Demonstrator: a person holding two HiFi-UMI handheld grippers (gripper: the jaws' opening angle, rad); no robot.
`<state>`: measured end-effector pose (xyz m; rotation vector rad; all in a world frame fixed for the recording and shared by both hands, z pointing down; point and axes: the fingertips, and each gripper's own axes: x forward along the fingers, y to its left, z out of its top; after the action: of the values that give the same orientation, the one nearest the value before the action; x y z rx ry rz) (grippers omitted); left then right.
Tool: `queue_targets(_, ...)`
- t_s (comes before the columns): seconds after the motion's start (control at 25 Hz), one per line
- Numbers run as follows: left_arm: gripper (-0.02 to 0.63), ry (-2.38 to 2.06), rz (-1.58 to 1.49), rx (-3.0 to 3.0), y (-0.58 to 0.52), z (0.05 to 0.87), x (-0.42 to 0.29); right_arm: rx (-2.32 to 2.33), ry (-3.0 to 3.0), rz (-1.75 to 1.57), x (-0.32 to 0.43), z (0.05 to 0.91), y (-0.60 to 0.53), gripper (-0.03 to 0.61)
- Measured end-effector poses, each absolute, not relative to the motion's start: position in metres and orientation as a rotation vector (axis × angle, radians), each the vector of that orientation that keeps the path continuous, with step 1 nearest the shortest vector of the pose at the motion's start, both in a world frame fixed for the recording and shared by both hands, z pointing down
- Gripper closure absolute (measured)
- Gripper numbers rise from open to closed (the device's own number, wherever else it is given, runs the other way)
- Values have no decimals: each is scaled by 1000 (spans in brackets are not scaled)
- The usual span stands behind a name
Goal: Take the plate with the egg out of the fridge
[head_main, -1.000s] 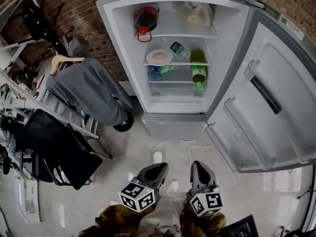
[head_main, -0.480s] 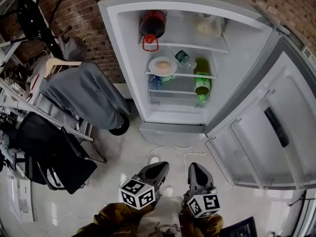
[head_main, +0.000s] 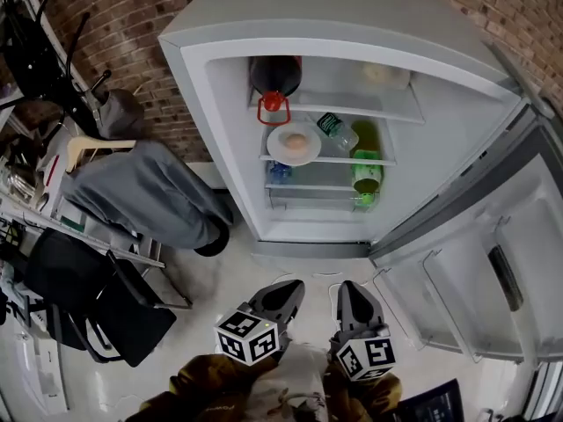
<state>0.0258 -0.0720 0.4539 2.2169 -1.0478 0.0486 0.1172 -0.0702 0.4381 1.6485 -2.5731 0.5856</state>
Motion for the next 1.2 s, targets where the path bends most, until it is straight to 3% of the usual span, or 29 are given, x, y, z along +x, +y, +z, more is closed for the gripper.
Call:
queue_targets(0.52, 604, -949, 111, 2336, -152, 454, -12, 1770, -2536, 596, 73, 445, -144, 581)
queue_targets(1.2, 604, -913, 158, 2386, -172, 460, -26, 1774, -2578, 703, 33, 447, -179, 581)
